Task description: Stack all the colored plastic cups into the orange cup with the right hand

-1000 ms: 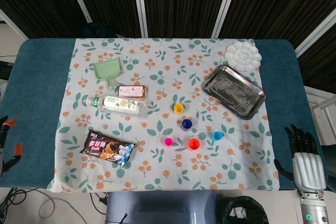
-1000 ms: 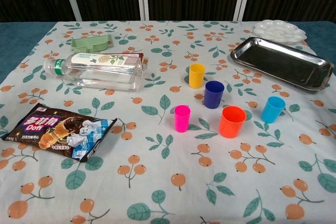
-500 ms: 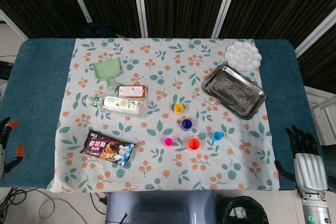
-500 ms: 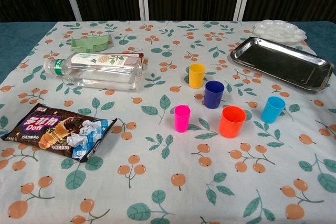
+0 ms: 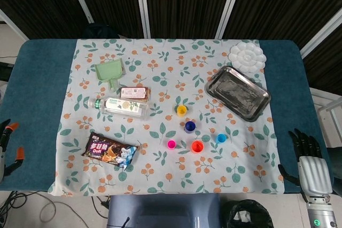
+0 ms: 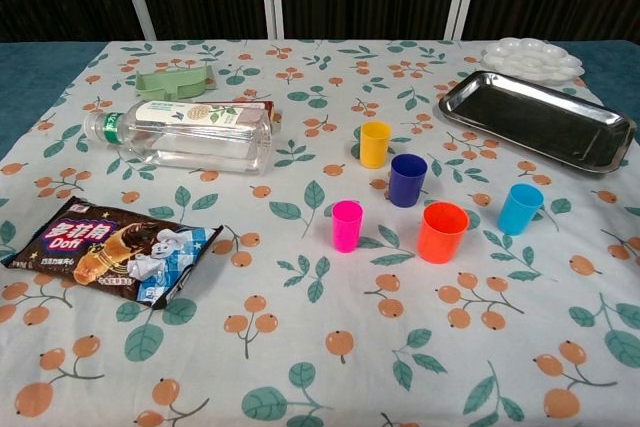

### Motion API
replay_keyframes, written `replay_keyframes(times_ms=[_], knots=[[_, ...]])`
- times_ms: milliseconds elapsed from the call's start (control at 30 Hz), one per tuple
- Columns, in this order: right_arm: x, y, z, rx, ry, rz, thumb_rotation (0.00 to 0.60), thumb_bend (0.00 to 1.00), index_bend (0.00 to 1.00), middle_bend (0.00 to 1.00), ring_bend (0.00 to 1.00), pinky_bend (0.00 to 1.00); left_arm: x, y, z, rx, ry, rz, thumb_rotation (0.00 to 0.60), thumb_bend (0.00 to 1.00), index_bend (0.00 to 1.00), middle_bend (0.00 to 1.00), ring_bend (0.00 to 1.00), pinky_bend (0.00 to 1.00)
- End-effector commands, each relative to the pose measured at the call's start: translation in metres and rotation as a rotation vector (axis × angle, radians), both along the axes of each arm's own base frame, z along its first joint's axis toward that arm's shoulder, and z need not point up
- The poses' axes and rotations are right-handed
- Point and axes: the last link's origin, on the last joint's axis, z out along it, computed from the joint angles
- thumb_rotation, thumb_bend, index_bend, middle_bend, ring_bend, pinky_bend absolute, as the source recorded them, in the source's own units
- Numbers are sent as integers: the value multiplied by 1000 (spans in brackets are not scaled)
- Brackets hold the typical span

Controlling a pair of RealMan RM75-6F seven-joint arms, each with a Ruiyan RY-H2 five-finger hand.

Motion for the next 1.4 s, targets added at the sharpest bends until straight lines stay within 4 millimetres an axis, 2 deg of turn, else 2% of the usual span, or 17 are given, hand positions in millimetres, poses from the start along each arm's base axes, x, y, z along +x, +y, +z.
replay_keyframes(times_ms=[33,167,267,333,500,567,733,800,1000,1200,1400], knots=[[3,-2,-1,23,-26,9,600,339,0,0,0,27,0,-1,1,7,-5,1,600,467,162,67,0,9],[10,-18,4,83,-49,48,600,337,0,0,0,27,1,-1,2,13,-11,2,600,467,162,67,0,9],[21,-45,16,148,-44,90,600,338,0,0,0,27,1,-1,0,0,-7,0,600,467,162,67,0,9],[35,-68,24,202,-30,124,600,338,0,0,0,27,2,-1,-3,-8,-5,-1,600,467,162,67,0,9],[68,-106,32,316,10,183,600,338,0,0,0,23,1,-1,-4,-10,-2,1,600,467,162,67,0,9],[88,-121,31,367,23,214,600,338,0,0,0,21,1,-1,-4,-8,-3,3,600,467,162,67,0,9],[131,-151,17,467,38,261,600,338,52,0,0,0,1,-1,-4,-7,-6,3,600,467,162,67,0,9],[145,-160,8,488,50,277,600,338,125,0,0,0,1,-1,-4,-6,-8,5,600,467,162,67,0,9],[179,-184,-23,501,82,296,600,337,226,0,0,0,-1,0,-4,-10,-13,11,600,467,162,67,0,9],[199,-196,-54,502,109,265,600,337,292,0,0,0,-3,0,-4,-10,-21,18,600,467,162,67,0,9],[201,-195,-79,523,138,221,600,338,294,0,0,0,-4,0,-4,-8,-30,25,600,467,162,67,0,9]])
